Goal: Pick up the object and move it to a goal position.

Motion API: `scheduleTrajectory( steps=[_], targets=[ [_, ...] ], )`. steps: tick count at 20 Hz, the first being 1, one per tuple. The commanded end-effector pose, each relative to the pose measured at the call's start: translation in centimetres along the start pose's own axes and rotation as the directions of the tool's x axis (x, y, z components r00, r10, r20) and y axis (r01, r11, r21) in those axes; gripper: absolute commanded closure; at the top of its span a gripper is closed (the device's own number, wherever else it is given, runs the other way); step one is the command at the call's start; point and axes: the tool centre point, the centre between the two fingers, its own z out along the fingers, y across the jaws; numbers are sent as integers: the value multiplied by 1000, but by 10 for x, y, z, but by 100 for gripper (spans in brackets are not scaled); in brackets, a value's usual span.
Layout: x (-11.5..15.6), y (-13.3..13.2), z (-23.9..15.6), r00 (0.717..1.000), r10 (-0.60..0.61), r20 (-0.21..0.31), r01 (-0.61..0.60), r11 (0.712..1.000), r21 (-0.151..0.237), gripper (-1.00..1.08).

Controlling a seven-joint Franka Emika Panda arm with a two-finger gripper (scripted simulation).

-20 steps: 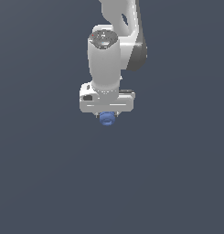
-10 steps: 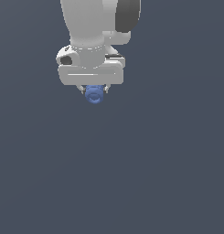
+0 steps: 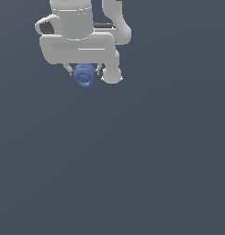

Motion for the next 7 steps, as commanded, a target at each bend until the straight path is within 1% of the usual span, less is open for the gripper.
scheduleTrajectory(
  steps=[1, 7],
  targets=[
    [-2, 3, -9, 1000, -1, 1, 1, 1000, -1, 108],
    [-1, 6, -14, 1000, -1, 1, 1, 1000, -1, 108]
  ],
)
